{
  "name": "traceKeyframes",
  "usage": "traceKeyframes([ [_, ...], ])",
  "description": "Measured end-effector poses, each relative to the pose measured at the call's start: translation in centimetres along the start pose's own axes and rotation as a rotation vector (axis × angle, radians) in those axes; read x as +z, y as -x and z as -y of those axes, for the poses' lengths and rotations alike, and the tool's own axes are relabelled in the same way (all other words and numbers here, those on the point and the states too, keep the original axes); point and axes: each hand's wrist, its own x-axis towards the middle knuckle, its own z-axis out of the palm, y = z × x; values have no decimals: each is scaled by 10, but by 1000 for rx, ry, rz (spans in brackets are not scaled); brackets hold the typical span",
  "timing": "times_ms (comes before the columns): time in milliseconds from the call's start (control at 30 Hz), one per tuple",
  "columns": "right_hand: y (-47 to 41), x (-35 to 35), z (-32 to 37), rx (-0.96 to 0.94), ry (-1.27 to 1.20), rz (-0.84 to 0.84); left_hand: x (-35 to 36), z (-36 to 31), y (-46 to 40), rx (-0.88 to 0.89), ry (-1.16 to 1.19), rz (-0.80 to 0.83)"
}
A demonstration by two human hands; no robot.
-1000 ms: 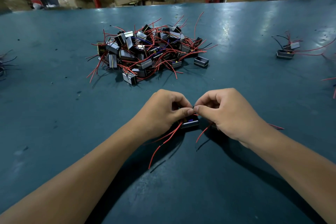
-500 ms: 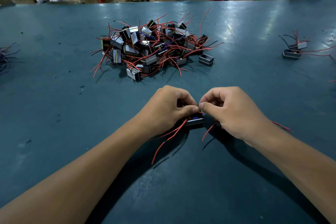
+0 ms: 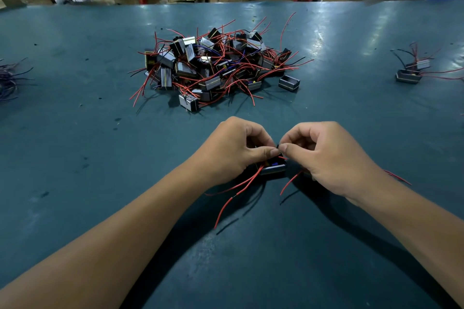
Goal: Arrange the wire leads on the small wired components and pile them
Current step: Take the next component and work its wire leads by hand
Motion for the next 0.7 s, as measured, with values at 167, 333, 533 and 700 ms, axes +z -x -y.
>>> traceKeyframes([
  [167, -1, 0, -1, 19, -29, 4, 2, 0, 0, 3, 11, -8],
  [333, -1, 1, -1, 27, -13, 0, 2, 2, -1, 11, -24, -30],
  [533, -1, 1, 0, 30, 5, 13, 1, 3, -1, 36, -66, -51],
  [700, -1, 2, 0, 10, 28, 6, 1, 4, -1, 50, -77, -53],
])
